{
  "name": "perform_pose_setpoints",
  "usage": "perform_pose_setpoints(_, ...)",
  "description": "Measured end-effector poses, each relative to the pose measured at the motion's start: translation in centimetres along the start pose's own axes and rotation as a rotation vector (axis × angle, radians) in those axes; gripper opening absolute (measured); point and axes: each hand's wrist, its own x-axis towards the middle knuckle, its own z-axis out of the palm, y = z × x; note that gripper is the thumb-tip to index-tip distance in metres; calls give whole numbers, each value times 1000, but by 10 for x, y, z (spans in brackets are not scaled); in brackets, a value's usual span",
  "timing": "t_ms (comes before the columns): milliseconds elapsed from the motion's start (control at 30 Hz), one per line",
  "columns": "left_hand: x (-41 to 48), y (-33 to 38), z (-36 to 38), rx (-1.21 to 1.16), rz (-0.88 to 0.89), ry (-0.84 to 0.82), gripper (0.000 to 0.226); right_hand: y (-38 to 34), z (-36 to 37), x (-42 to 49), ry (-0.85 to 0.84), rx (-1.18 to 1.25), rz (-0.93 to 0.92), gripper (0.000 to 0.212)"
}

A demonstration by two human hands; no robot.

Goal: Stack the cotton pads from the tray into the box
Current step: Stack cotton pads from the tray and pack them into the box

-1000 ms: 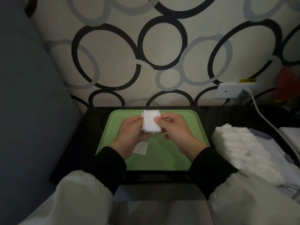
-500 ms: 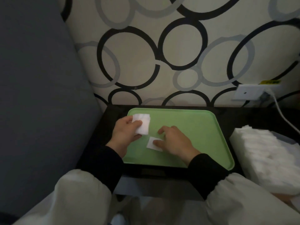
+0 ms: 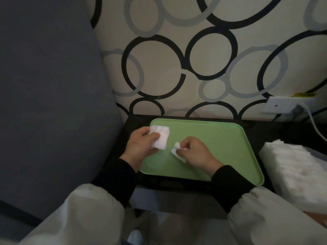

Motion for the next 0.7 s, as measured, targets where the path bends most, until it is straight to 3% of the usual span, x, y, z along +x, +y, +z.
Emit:
perform_pose_setpoints(167, -10, -2, 14, -69, -8, 41, 29, -8, -24, -25, 68, 560, 8, 29)
perform_pose_setpoints(333, -26, -1, 47, -142, -13, 69, 18, -24, -46, -56, 121, 856, -38, 12)
perform_pose_setpoints(400, -35, 1, 65, -149, 9, 57, 15, -26, -52, -70, 118, 893, -39, 3)
perform_pose_setpoints(467, -42, 3, 78, -166, 20, 26, 15, -25, -55, -78, 142, 868, -48, 8)
perform_pose_setpoints(700, -70, 10, 121, -196, 25, -138, 15, -1, -88, -90, 358, 656, -112, 12)
